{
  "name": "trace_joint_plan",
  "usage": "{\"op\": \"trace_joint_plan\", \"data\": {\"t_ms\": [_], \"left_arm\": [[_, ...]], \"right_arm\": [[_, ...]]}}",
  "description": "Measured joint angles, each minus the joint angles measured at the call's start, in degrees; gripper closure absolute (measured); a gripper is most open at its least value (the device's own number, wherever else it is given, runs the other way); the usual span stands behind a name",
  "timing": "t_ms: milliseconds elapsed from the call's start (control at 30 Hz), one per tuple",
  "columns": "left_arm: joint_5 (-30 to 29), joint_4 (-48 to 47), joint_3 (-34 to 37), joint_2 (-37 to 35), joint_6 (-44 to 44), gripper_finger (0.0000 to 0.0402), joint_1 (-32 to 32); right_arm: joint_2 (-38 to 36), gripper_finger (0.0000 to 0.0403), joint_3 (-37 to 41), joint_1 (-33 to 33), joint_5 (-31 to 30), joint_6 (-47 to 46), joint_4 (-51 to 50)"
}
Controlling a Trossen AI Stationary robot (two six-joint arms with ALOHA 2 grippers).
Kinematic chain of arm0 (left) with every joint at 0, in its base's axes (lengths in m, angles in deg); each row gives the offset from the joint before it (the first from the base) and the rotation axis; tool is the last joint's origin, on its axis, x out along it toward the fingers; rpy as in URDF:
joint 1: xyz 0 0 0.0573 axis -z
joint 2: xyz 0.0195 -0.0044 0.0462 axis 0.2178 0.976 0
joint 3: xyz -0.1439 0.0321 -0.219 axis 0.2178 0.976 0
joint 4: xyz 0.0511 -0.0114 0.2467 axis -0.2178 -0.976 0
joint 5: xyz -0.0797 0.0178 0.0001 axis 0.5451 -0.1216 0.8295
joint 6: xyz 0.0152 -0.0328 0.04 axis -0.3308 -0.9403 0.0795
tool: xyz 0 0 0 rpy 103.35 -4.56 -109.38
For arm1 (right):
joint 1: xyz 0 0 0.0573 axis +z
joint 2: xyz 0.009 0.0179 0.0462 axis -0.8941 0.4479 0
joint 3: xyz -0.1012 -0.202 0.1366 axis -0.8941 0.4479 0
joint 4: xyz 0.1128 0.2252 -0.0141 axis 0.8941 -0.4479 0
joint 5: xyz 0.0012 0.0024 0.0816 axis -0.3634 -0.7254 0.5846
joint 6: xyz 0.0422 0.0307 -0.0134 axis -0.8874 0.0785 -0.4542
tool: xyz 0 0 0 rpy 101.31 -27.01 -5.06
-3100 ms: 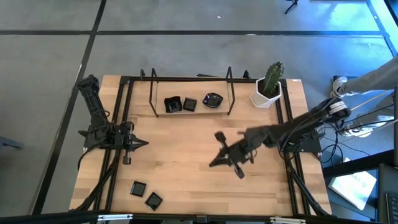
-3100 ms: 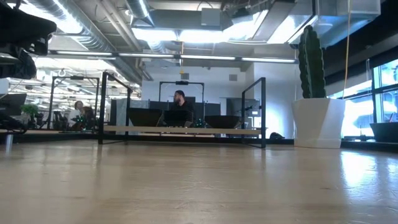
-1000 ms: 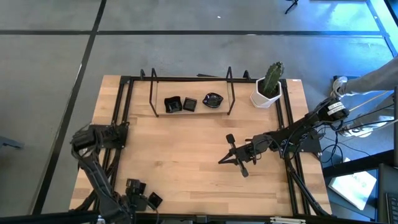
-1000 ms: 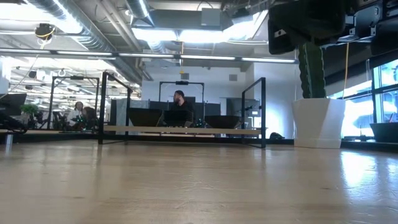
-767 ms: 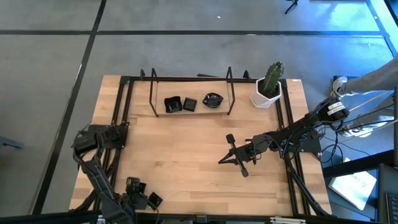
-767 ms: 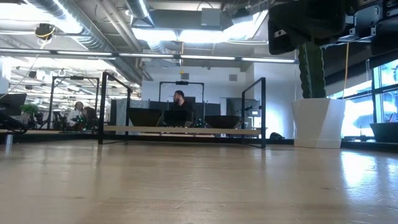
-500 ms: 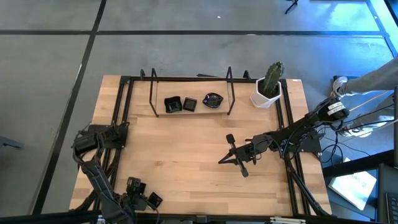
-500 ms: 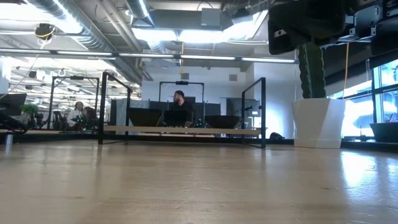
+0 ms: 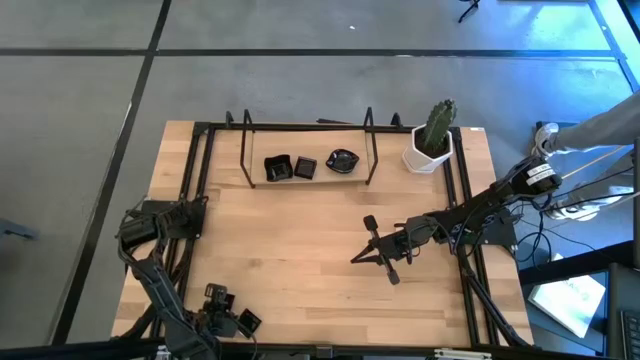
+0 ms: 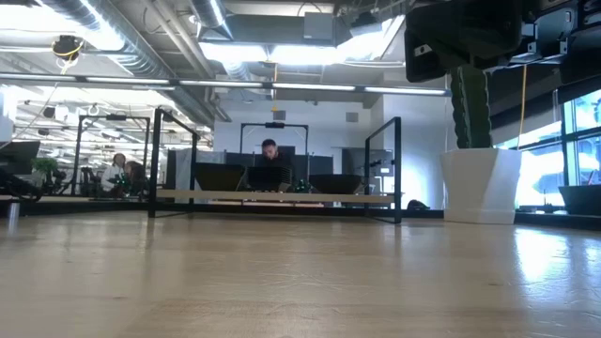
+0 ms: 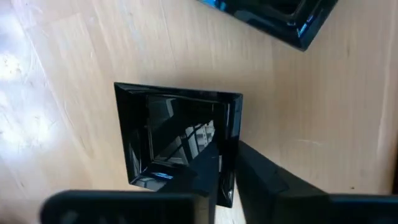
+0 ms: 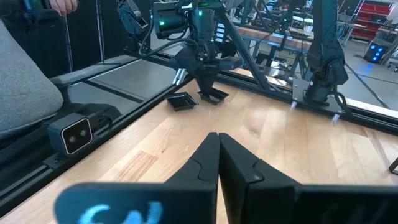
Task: Pick & Place Mini shaped plates
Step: Stack the square plate on top of the square plate on the shelf
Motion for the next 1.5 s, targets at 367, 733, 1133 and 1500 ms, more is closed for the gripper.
{"op": "trace_joint_plan", "data": {"t_ms": [367, 733, 1133, 1500], "left_arm": [[2.5, -2.1, -0.5, 0.0, 0.4, 0.0398, 0.0], [-4.8, -22.2, -15.1, -0.1, 0.6, 0.0399, -0.8], [-28.5, -28.1, -20.0, -5.5, 25.0, 0.0398, -18.7], [-33.6, -19.8, -20.0, -16.5, 52.8, 0.0398, -41.7]], "right_arm": [[0.0, 0.0395, 0.0, 0.0, 0.0, 0.1, 0.0], [0.0, 0.0395, 0.0, 0.0, 0.0, 0.0, 0.0], [0.0, 0.0395, 0.0, 0.1, 0.0, -1.6, -0.5], [0.0, 0.0395, 0.0, 0.2, 1.0, -1.5, -1.6]]}}
